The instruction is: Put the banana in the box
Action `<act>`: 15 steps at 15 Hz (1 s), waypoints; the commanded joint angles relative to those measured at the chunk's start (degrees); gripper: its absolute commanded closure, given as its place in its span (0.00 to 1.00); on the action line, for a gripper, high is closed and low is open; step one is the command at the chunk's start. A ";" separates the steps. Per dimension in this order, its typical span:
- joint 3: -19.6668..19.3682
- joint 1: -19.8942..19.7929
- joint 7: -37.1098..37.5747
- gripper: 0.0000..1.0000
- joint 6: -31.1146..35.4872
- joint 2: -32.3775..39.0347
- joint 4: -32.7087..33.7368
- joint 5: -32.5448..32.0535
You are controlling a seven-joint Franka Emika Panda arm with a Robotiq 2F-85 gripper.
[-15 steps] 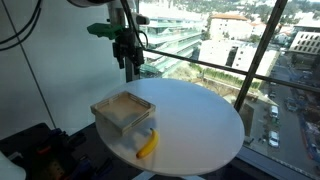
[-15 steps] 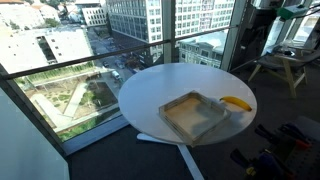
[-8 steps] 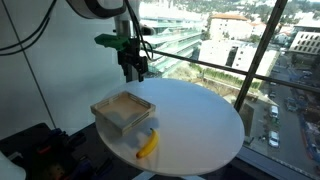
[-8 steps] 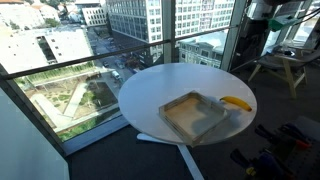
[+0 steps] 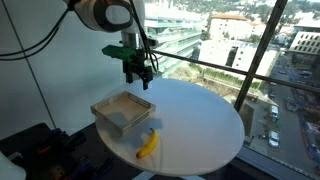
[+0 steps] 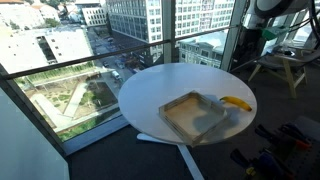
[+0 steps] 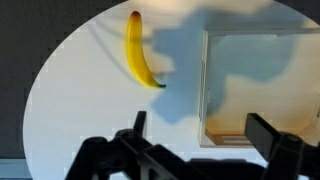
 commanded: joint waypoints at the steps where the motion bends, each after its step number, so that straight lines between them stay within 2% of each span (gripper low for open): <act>1: -0.54 -0.91 -2.15 0.00 1.33 3.00 1.76 0.42; 15: -0.72 -2.54 -3.19 0.00 4.77 12.03 3.88 0.72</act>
